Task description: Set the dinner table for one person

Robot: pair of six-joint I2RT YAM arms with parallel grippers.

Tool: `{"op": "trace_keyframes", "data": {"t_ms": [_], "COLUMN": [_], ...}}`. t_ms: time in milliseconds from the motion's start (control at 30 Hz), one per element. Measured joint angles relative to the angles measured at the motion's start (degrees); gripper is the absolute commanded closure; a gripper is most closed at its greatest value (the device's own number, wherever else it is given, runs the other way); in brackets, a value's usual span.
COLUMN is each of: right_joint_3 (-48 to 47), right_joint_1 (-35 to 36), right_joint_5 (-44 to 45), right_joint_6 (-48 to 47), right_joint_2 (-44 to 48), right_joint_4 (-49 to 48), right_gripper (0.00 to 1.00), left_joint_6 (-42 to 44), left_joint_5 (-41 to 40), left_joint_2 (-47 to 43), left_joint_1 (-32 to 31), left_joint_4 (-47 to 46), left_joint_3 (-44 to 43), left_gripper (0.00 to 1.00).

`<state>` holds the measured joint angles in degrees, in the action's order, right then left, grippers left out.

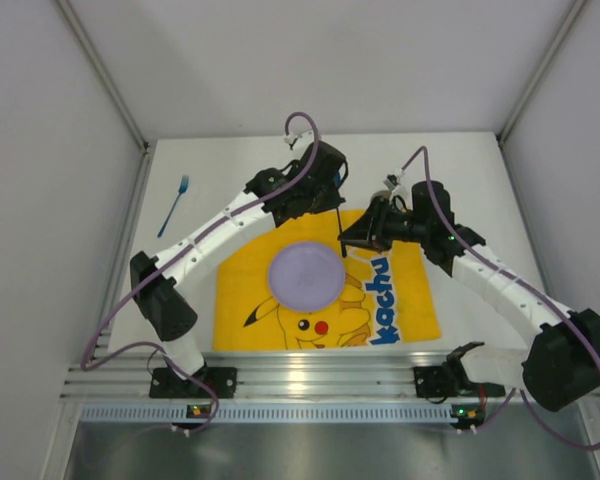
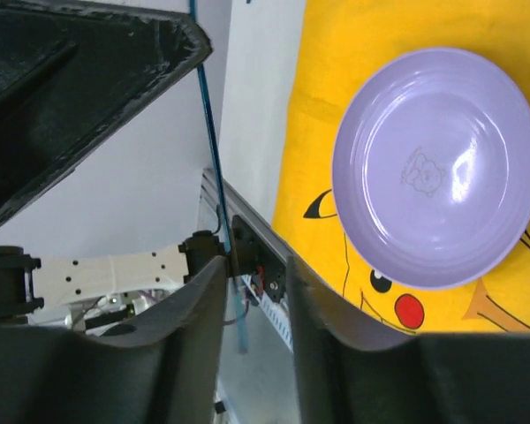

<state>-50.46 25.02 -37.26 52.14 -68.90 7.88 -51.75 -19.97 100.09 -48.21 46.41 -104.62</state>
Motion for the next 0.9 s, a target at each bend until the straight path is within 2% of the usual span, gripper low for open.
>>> {"op": "trace_keyframes", "data": {"t_ms": [33,67,100,133,167,200,233,367,500,567,700,767,900], "right_joint_3": [0.20,0.26,0.33,0.35,0.42,0.48,0.55,1.97,5.20,6.73,10.03,11.93,14.23], "right_joint_1": [0.00,0.00,0.00,0.00,0.00,0.00,0.00,-1.86,-6.71,-8.83,-10.19,-10.19,-10.27], "right_joint_5": [0.09,0.11,0.07,0.09,-0.17,-0.28,0.22,1.77,3.45,4.20,6.40,6.86,7.98], "right_joint_6": [0.20,0.44,0.31,0.46,0.52,0.50,0.50,-1.29,-5.18,-7.28,-12.04,-14.03,-18.12], "right_joint_2": [-0.44,-0.70,-0.92,-0.98,-0.98,-0.83,-0.66,0.31,3.98,5.75,7.96,7.98,4.83], "right_joint_4": [-0.28,-0.37,-0.68,-0.98,-1.40,-1.95,-1.99,1.75,8.50,12.02,19.32,22.38,27.47], "right_gripper": [0.76,0.91,0.99,1.00,1.00,1.00,1.00,1.00,1.00,1.00,1.00,1.00,1.00], "left_joint_6": [0.02,0.02,0.04,0.20,0.46,1.03,1.18,1.64,4.04,5.66,10.23,13.09,18.18], "left_joint_5": [0.04,0.17,0.26,0.50,0.79,0.98,1.29,2.12,3.08,3.37,4.24,4.42,6.80], "left_joint_2": [0.00,0.00,0.00,0.00,0.00,0.00,0.00,-1.14,-6.40,-10.03,-16.92,-17.90,-15.78], "left_joint_1": [0.00,0.00,0.00,0.00,0.00,0.02,0.04,0.83,5.31,9.86,23.96,30.64,38.34], "left_joint_4": [-0.15,-0.26,-0.39,-0.61,-0.94,-1.18,-1.51,-2.93,-3.54,-3.34,-3.76,-4.11,-6.91], "left_joint_3": [0.00,0.00,0.00,0.00,0.02,0.04,0.09,1.66,10.78,16.37,25.94,27.61,28.00], "left_gripper": [1.00,1.00,1.00,0.94,0.53,0.36,0.02,0.02,0.02,0.02,0.02,0.02,0.02]}}
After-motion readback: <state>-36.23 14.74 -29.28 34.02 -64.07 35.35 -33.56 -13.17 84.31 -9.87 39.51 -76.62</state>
